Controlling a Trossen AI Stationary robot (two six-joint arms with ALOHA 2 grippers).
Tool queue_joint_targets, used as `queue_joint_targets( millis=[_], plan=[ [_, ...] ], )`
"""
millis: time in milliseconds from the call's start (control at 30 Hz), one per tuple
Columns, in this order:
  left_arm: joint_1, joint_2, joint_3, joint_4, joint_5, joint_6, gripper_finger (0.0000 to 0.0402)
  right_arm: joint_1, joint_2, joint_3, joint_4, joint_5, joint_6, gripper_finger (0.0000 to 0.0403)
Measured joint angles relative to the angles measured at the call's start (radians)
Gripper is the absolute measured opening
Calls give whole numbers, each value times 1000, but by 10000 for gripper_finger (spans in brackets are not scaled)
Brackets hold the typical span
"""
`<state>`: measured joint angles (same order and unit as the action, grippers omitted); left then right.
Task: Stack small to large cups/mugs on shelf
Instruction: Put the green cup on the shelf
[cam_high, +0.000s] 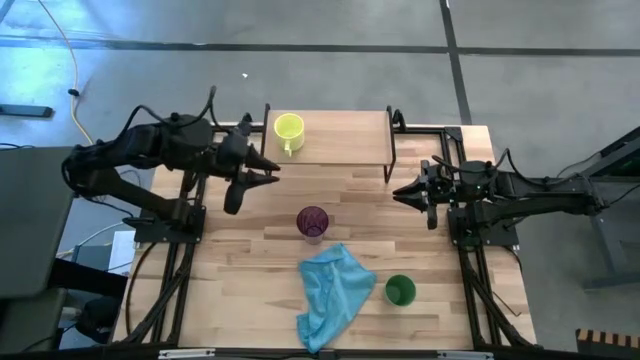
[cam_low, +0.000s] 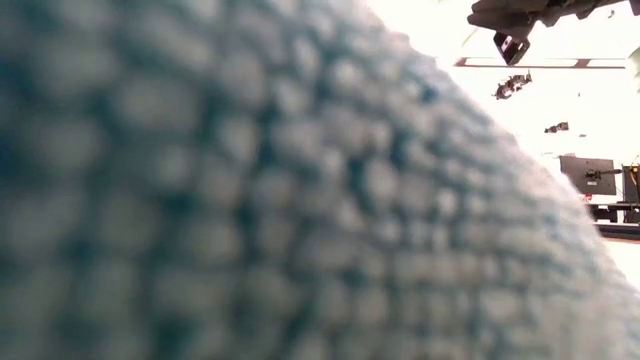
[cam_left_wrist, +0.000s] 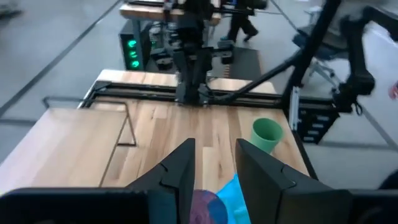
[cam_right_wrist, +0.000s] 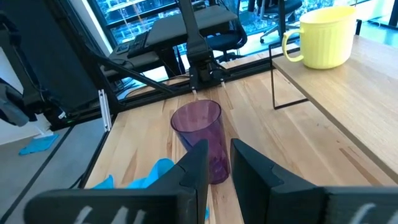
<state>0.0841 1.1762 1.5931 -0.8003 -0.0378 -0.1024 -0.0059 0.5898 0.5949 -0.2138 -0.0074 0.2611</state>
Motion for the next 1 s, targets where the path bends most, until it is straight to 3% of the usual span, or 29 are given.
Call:
queue_joint_targets(
  millis=[233, 433, 667, 1000],
  plan=[
    [1, -17, -4, -61, -230, -91, 104, 0, 0, 0, 1, 0, 1, 57],
    [0, 2, -4, 19, -137, -155, 104, 0, 0, 0, 12, 0, 27, 57],
    [0, 62, -4, 20, -86, -112, 104, 0, 0, 0, 41, 0, 3, 57],
    [1, 69, -101, 23, -86, -78, 104, 0, 0, 0, 52, -16, 0, 57]
  ],
)
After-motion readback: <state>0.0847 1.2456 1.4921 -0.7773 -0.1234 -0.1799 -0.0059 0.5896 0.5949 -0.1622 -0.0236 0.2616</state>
